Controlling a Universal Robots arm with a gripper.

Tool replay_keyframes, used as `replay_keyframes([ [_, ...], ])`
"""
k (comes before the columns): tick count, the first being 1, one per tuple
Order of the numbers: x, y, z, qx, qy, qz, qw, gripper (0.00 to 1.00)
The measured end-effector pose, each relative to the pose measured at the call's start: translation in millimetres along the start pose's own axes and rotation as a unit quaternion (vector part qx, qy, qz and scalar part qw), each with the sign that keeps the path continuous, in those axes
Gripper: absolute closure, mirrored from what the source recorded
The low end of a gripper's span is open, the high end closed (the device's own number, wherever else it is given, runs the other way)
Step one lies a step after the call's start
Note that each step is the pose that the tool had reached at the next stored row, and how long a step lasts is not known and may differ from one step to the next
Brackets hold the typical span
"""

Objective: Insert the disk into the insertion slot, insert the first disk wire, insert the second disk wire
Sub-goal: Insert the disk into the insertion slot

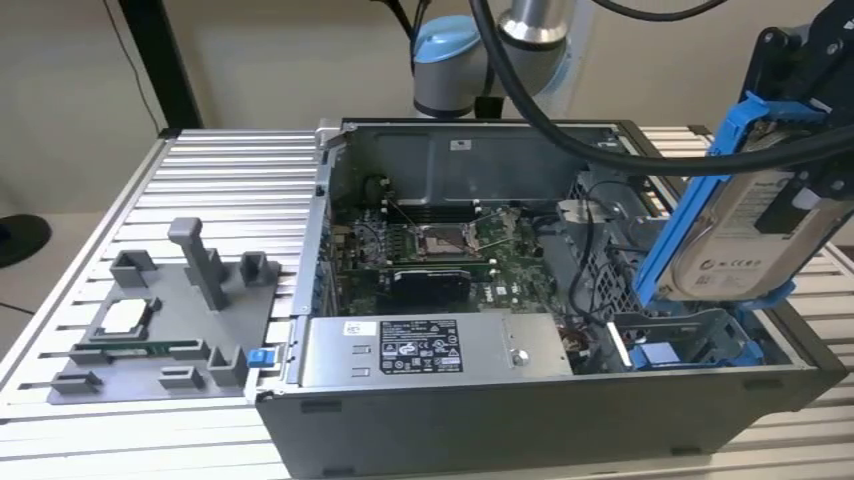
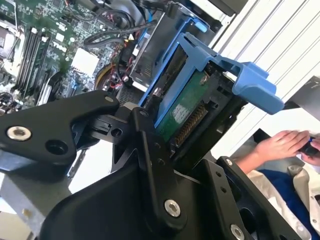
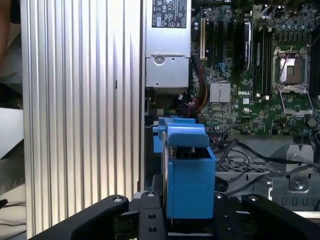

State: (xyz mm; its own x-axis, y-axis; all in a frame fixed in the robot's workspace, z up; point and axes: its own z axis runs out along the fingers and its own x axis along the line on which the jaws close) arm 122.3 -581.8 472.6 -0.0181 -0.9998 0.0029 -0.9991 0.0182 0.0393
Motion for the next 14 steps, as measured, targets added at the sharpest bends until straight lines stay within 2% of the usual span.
replay_keyframes([
  [14, 3.9, -0.5, 11.8, 0.0, 0.0, 0.0, 1.0, 1.0],
])
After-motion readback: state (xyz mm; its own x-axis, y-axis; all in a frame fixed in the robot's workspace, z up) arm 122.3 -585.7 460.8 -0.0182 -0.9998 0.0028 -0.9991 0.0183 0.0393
